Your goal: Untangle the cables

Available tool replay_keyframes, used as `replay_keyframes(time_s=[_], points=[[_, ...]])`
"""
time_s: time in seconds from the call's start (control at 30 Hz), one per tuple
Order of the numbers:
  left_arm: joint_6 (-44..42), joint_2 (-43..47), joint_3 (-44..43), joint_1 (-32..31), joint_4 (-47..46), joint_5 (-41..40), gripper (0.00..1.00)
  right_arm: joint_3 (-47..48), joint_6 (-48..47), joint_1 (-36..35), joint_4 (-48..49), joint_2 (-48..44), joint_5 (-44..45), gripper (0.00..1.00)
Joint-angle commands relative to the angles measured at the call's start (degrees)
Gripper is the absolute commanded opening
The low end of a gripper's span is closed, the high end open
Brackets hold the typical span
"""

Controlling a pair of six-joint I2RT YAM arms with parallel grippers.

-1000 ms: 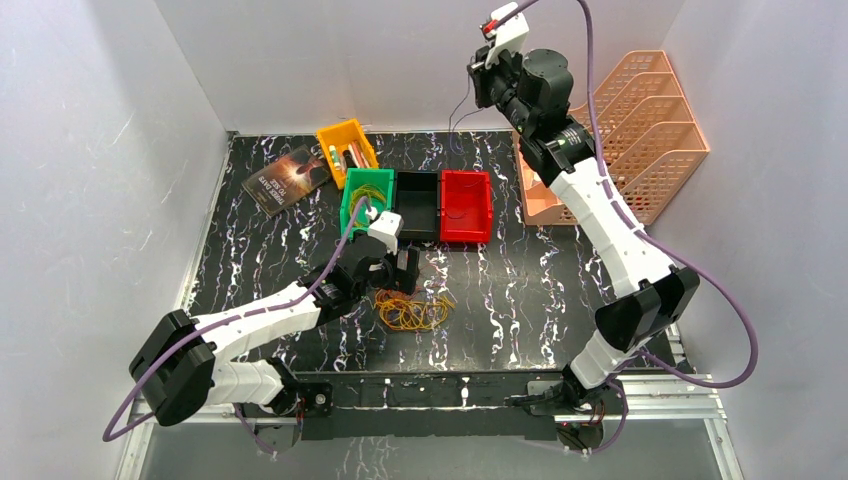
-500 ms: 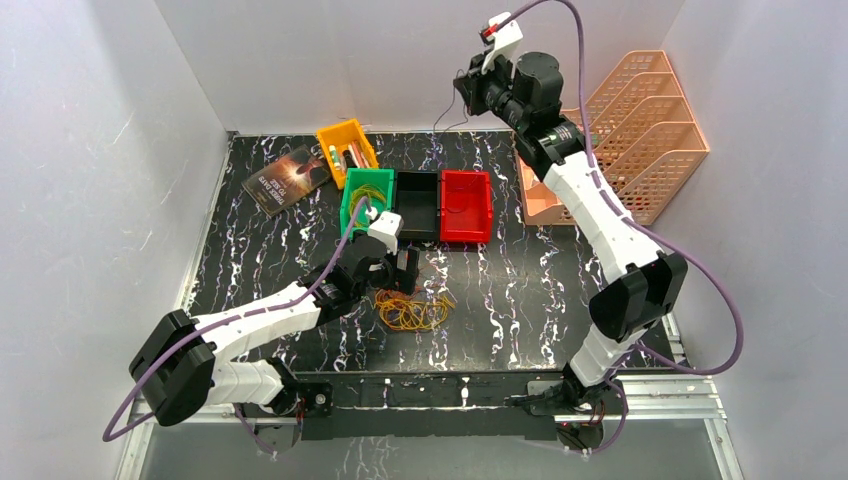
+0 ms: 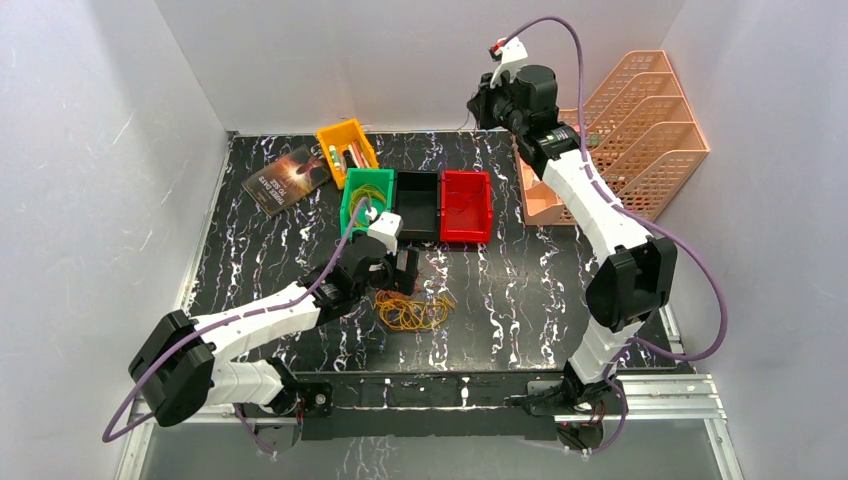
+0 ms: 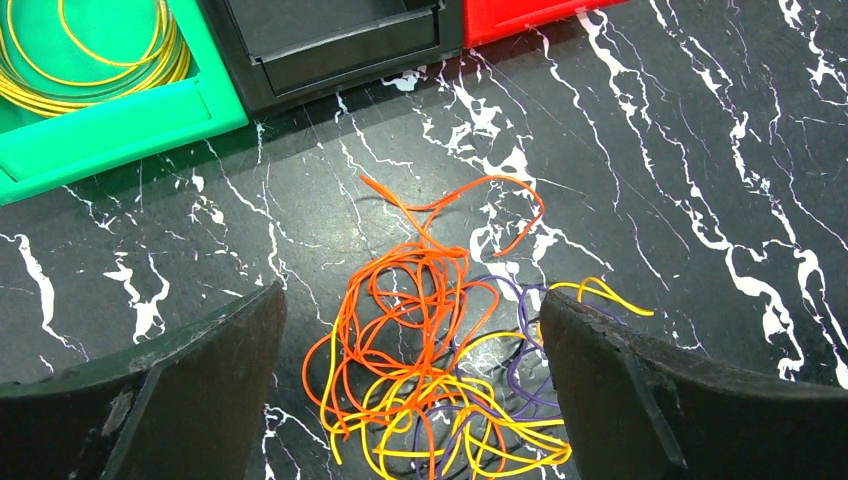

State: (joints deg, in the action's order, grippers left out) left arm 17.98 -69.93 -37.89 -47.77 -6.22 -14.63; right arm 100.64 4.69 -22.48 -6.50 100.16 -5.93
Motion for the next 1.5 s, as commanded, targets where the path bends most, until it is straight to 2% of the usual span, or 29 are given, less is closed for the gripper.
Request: replay_keyframes(time_s=[0.0,0.33,0.77,1.1,1.37,1.47], points=[[-0.6,1.9,-0.8,0.2,0.5,-1.0,0.98,-1.2,-0.2,0.0,0.1,-0.8,1.5,0.00],[-0.6,0.0,-1.6,0.2,0.4,0.2,0.98,-7.2,-2.1,-0.1,-2.4,-1.5,8.4,0.00],[-1.1,-1.9,-3.1,0.2,0.6,1.0,0.98,-11.4,0.6,0.0,-5.6,-1.1,12.9,0.00],[-1.5,-1.8,-3.8,0.3,1.2,0.6,0.98,-12.6,3.5,-0.1,-6.5,2.7,11.7,0.00],[-1.2,-2.1,-3.8,0.3,1.5,0.8,0.98,-12.1,6.2,-0.1,-6.2,7.3,0.3,0.00],[-1.0,-1.7,-3.3,0.2,1.3,0.9,0.98,-13.0,7.0,-0.1,-5.7,8.4,-1.5,0.00]])
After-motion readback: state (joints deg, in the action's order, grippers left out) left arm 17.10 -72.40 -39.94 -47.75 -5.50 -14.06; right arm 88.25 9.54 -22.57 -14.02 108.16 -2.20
